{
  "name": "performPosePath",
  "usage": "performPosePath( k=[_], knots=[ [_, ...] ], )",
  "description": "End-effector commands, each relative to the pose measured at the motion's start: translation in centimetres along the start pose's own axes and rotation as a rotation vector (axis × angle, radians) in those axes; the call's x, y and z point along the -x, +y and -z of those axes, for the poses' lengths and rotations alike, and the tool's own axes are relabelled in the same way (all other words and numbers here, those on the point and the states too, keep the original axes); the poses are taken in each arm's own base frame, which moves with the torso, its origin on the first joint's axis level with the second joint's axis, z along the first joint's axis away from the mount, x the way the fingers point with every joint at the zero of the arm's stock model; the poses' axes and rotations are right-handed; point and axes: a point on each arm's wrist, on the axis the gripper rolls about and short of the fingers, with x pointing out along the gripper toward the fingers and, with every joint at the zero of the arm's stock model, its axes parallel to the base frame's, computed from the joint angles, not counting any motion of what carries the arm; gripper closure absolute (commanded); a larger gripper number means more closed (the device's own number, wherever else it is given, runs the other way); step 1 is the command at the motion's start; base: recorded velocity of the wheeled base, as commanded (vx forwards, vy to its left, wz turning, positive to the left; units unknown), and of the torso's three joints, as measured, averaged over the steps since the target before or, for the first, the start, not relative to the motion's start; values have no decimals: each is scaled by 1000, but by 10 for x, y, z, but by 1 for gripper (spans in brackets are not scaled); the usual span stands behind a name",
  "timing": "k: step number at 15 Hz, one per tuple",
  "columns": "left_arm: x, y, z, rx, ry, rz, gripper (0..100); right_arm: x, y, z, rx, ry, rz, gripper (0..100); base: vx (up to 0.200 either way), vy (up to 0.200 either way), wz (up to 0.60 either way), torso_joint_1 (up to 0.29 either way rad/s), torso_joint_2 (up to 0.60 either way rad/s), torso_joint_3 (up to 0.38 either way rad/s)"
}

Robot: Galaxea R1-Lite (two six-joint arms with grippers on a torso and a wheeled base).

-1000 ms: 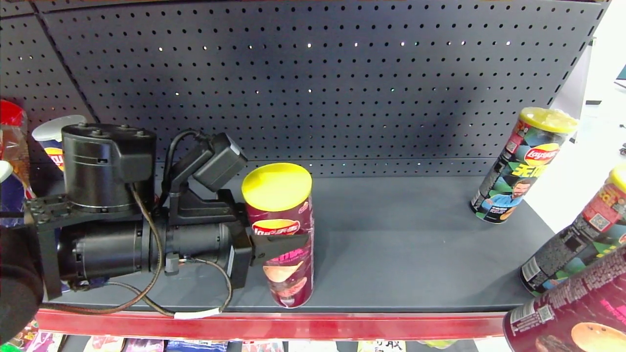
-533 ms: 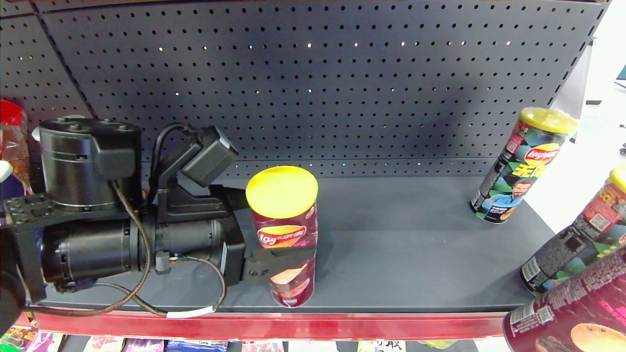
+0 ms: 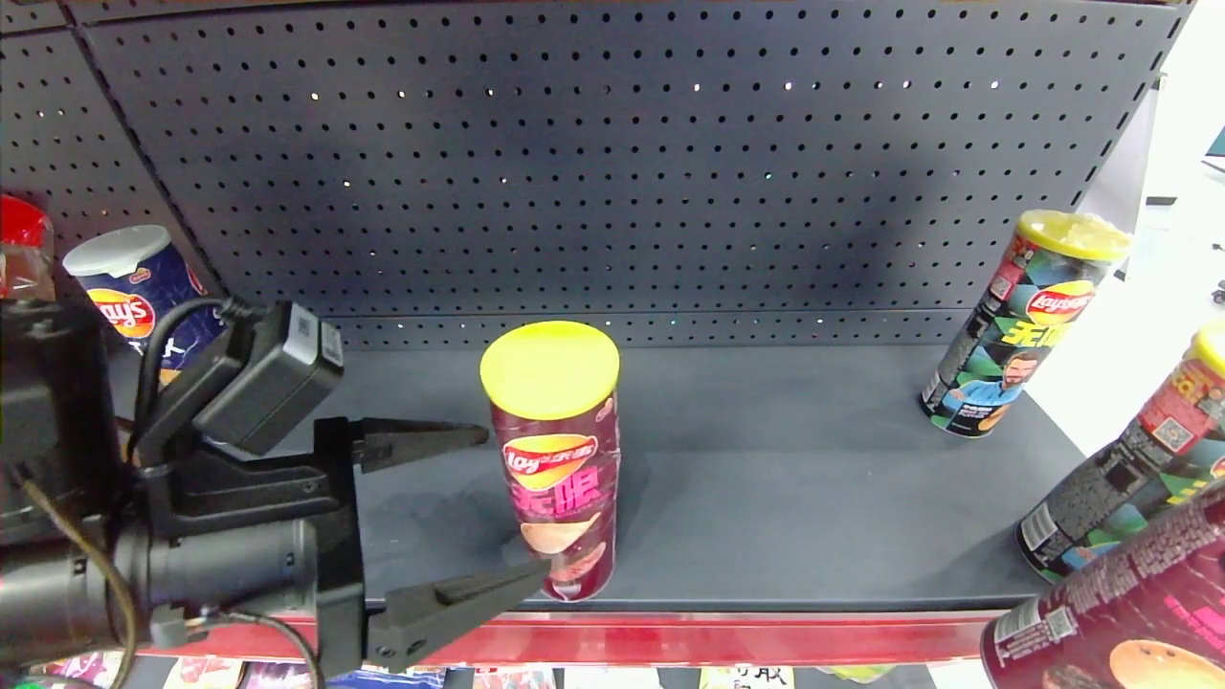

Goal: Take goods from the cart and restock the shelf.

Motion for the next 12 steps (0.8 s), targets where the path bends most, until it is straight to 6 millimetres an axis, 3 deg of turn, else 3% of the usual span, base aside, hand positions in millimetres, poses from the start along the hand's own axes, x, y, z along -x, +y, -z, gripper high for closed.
performPosePath(
  k=[1, 2, 5, 10, 12],
  knots=[
    [17, -8, 4, -13, -27, -13, 0, -1, 0, 1, -3, 8, -2, 100, 0, 0, 0, 0, 0, 0],
    [31, -13, 17, -8, -16, -74, 0, -5, -2, 0, -7, 19, -1, 100, 0, 0, 0, 0, 0, 0],
    [51, -15, 29, -20, 0, -432, 0, -5, -2, 1, -10, 25, -2, 100, 0, 0, 0, 0, 0, 0],
    [87, -32, 59, -48, 30, -536, 0, -5, -2, 1, -6, 21, 2, 100, 0, 0, 0, 0, 0, 0],
    [93, -34, 57, -61, 39, -561, 0, -4, -1, 2, -4, 20, 2, 100, 0, 0, 0, 0, 0, 0]
  ],
)
